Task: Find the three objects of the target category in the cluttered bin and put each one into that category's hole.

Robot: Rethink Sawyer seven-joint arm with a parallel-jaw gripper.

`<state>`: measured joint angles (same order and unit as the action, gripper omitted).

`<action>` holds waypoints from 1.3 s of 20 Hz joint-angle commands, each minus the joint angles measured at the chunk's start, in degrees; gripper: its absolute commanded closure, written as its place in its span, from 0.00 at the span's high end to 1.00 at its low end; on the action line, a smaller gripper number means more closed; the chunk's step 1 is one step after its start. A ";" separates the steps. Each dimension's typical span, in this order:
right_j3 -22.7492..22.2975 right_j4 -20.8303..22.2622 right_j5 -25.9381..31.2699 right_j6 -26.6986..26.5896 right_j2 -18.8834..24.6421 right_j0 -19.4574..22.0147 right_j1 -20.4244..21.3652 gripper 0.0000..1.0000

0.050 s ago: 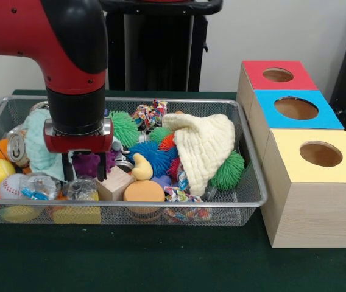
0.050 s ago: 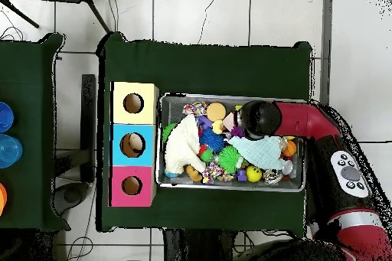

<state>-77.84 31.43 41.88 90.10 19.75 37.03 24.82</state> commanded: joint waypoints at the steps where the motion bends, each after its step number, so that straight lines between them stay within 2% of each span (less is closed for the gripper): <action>1: 1.91 2.56 -3.27 -1.19 -0.22 0.53 -3.19 1.00; 26: 4.30 3.04 -4.87 -1.18 -0.12 0.27 -5.30 1.00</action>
<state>-75.64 31.45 41.92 90.10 19.41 37.04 23.46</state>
